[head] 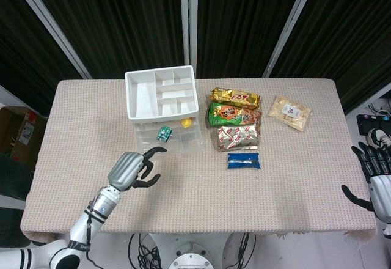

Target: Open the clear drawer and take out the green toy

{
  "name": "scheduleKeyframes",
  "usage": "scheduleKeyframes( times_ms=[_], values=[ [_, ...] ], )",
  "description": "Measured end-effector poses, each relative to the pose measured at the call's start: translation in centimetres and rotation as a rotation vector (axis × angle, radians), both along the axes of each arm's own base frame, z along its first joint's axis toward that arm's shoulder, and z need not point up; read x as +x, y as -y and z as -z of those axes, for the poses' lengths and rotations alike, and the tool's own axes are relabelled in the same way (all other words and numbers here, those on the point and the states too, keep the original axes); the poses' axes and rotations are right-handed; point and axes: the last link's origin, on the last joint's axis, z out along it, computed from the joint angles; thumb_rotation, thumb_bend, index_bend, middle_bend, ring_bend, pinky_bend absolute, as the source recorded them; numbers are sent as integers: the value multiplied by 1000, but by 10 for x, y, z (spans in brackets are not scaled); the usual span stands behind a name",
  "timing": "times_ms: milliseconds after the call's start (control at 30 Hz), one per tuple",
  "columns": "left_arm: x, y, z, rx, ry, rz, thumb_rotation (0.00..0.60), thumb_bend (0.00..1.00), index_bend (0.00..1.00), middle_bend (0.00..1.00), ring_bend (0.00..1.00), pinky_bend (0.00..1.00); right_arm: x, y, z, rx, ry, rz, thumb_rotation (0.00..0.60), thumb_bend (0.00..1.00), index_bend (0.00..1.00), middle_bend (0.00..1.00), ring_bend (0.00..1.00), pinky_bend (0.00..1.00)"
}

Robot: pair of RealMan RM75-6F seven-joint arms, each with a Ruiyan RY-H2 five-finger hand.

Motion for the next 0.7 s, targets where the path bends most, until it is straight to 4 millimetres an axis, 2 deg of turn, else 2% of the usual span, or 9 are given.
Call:
scheduleKeyframes(
  times_ms=[167, 367, 533, 700],
  values=[
    [-3, 8, -10, 23, -53, 32, 600, 329, 203, 843, 992, 1000, -1, -1, -1, -3, 4, 0, 600, 176, 0, 0, 0, 0],
    [-5, 13, -37, 90, -155, 90, 600, 330, 257, 844, 987, 1000, -5, -3, -3, -7, 6, 9, 600, 176, 0, 0, 0, 0],
    [10, -6, -60, 217, -255, 211, 600, 329, 288, 854, 979, 1000, -2, -4, -3, -6, 3, -6, 600, 176, 0, 0, 0, 0],
    [25, -43, -66, 363, -460, 367, 600, 321, 307, 852, 966, 1000, -1, -7, -4, -13, -2, -3, 600, 176, 0, 0, 0, 0]
  ],
)
